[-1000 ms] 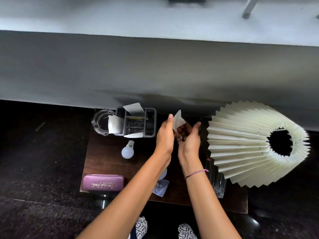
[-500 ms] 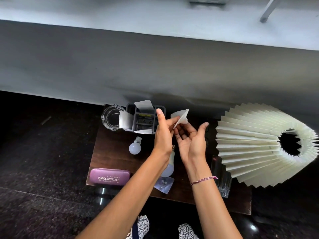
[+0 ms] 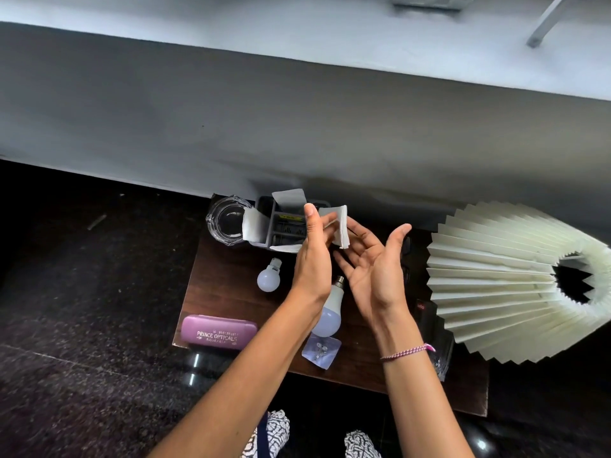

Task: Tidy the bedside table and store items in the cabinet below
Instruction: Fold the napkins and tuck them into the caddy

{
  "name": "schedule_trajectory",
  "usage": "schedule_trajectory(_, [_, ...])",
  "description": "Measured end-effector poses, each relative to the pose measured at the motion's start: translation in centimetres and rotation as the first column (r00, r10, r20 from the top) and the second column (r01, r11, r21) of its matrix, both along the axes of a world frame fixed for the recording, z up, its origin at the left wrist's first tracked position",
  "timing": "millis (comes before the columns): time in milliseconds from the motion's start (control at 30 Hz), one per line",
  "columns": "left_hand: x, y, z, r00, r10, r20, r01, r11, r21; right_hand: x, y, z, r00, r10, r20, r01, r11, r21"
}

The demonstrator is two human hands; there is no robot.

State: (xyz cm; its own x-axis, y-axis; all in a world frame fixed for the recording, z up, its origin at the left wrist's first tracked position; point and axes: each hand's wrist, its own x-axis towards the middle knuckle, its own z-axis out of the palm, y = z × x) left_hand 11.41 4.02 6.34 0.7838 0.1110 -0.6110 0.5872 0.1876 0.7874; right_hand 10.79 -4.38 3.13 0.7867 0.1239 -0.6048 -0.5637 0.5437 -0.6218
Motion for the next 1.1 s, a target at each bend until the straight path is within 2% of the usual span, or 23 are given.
schedule_trajectory(367, [0.8,1.9,-0.1,0.999,0.0,-0.037,0.001,0.999,0.032,-0.2,2.7,0.9,0.997,0.058,0.057,-0.063,0.993,0.098])
schedule_trajectory(800, [1.2,2.2,-0.2,0.996,-0.033,-0.085,0.026,0.996,-0.082,-0.8,4.1,0.9,0.983,0.168,0.08,-0.165,0.985,-0.047])
schedule_trajectory(1100, [2.0,2.6,-1.4,0.995,-0.006,-0.102,-0.004,0.996,-0.094,-0.7,4.5,0.1,0.973,0.221,0.069,-0.213,0.972,-0.104])
